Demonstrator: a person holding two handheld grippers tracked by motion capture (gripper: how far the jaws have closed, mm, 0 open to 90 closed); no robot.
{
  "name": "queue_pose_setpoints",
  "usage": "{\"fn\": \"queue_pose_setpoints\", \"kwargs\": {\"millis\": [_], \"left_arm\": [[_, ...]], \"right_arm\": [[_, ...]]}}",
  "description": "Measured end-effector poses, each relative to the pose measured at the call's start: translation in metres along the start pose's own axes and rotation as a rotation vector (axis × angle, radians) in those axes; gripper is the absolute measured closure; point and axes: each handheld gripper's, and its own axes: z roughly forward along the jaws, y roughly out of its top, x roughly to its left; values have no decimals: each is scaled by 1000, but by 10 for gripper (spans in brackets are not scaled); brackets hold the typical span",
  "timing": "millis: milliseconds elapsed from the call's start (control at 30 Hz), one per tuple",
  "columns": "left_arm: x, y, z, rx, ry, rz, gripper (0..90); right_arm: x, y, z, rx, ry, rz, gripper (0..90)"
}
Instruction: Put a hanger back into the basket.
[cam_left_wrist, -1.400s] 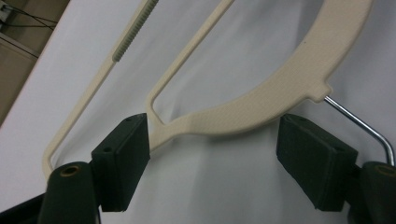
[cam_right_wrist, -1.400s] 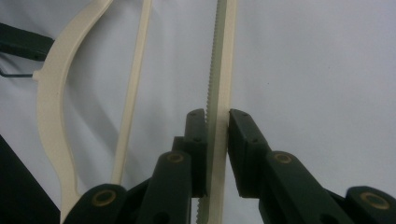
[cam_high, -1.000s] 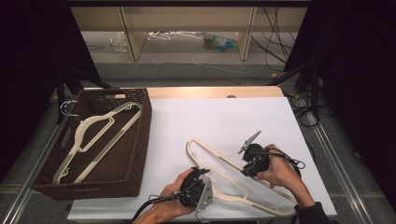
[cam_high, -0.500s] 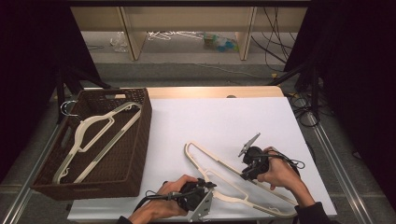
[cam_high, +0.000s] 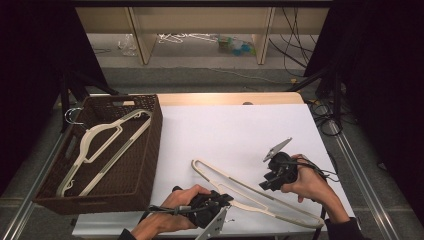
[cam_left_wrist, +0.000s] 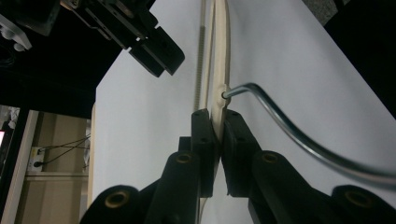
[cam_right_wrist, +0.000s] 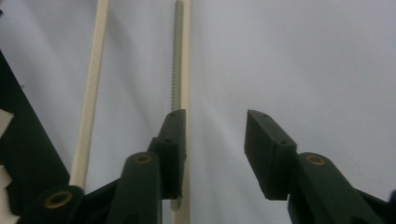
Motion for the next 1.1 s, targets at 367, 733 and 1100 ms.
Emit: {"fn": "queue_pose_setpoints", "kwargs": {"millis": [367, 733, 1100], "left_arm": [[3, 5, -10, 51, -35, 23, 854], [21, -3, -18, 106, -20, -99, 854], [46, -22, -33, 195, 34, -279, 853]], "right_arm": [[-7, -6, -56, -218, -61, 51, 410], [-17, -24, -78, -306, -140, 106, 372], [-23, -26, -86, -423, -215, 166, 305]]}}
